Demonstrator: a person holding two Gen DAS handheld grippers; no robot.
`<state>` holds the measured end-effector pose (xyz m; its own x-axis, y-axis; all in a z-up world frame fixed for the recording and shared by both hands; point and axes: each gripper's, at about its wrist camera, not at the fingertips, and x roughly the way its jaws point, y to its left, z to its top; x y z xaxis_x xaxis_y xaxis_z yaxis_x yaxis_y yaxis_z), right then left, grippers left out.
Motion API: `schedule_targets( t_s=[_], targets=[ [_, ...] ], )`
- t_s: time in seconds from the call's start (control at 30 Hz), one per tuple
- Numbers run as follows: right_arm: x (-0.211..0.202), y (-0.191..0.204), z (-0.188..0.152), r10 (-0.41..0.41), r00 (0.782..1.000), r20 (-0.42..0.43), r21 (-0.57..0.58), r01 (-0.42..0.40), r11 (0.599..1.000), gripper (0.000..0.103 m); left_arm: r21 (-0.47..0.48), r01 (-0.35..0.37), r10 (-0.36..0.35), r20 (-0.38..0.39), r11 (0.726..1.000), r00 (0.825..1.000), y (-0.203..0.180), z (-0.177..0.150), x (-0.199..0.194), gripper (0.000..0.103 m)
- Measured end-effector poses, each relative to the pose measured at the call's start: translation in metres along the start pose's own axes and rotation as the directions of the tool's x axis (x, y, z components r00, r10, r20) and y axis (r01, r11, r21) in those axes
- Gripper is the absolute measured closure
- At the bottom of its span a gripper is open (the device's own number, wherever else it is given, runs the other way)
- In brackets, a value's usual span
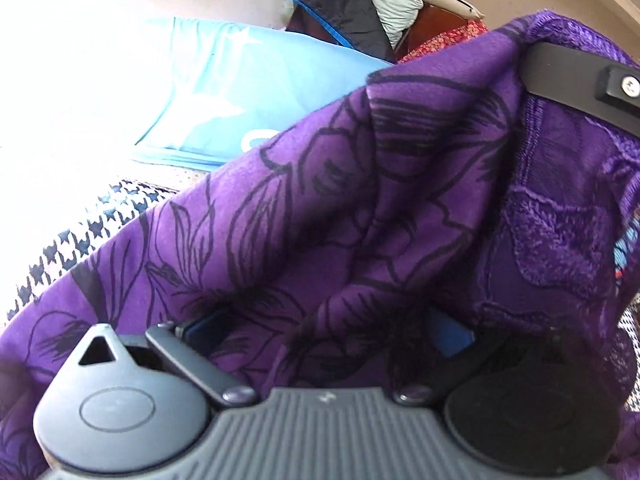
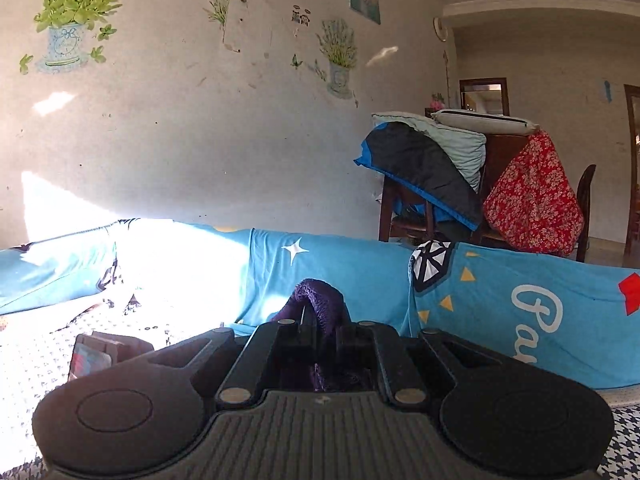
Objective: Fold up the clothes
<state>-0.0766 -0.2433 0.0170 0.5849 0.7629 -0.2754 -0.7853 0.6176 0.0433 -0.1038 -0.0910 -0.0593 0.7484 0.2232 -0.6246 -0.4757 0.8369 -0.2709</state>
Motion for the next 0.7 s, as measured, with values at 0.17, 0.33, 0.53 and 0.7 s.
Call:
schedule_targets(
  t_s=[0.17, 0.33, 0.53, 0.7],
  targets=[
    [0.003, -0.014, 0.000, -0.017, 1.000, -0.019, 0.052, 0.018, 0.998, 0.094, -0.046, -0.082, 0.078, -0.082, 0.996, 0.994, 0.013, -0.001, 0.031, 0.000],
    [0.006, -0.028, 0.000, -0.034, 0.999, -0.038, 0.104, 0.037, 0.994, 0.083, -0.113, -0.111, 0.096, -0.130, 0.987, 0.987, 0.028, -0.001, 0.041, 0.000],
    [0.005, -0.050, 0.000, -0.068, 0.996, -0.064, 0.163, 0.077, 0.984, 0.074, -0.282, -0.087, 0.044, -0.157, 0.955, 0.987, 0.058, 0.007, 0.021, 0.000],
    [-0.001, -0.095, -0.016, -0.167, 0.970, -0.175, 0.167, 0.197, 0.966, 0.070, -0.259, -0.087, 0.049, -0.153, 0.962, 0.987, 0.063, 0.016, 0.005, 0.000]
  ],
)
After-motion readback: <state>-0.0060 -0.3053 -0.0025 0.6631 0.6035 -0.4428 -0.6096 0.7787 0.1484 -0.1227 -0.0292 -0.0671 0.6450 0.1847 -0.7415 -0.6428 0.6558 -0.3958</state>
